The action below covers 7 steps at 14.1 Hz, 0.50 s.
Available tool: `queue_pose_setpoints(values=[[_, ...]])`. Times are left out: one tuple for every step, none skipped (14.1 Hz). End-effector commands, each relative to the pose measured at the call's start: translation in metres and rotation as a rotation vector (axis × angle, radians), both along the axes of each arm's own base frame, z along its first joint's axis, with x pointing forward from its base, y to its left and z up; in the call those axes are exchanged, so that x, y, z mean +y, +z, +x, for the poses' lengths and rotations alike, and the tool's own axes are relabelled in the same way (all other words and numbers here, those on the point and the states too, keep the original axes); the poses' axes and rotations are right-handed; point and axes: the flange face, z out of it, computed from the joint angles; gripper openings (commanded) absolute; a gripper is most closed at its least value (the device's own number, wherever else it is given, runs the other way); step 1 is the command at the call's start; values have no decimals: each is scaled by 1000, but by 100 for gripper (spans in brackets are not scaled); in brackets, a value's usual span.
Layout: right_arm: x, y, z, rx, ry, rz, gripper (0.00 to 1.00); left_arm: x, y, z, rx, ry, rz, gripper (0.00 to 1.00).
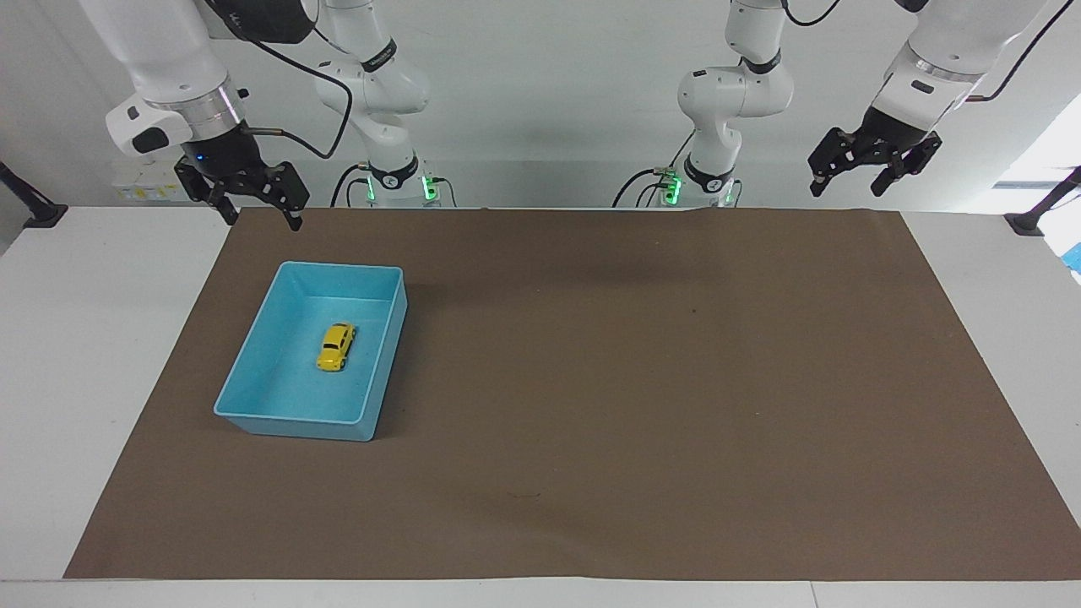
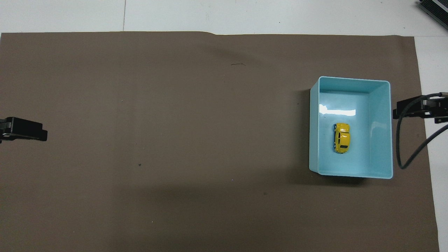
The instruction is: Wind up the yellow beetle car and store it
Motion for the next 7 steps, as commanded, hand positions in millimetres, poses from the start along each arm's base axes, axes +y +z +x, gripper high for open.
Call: queue_pose_setpoints(values=[[-1, 1, -1, 16, 23, 5, 100, 0, 0, -6, -5, -11, -4, 100], [-1, 1, -1, 18, 23, 5, 100, 0, 0, -6, -5, -11, -4, 100], [-1, 1, -1, 17, 31, 5, 100, -1, 0, -6, -5, -12, -4, 100], [-2, 2, -2, 15, 31, 5, 100, 0, 0, -6, -5, -11, -4, 100], [-2, 2, -2, 15, 31, 5, 100, -1, 0, -6, -5, -12, -4, 100], [-1, 2, -2, 15, 32, 5, 100, -1, 0, -6, -4, -14, -4, 100], [-2, 2, -2, 17, 32, 5, 100, -1, 0, -6, -4, -14, -4, 100]])
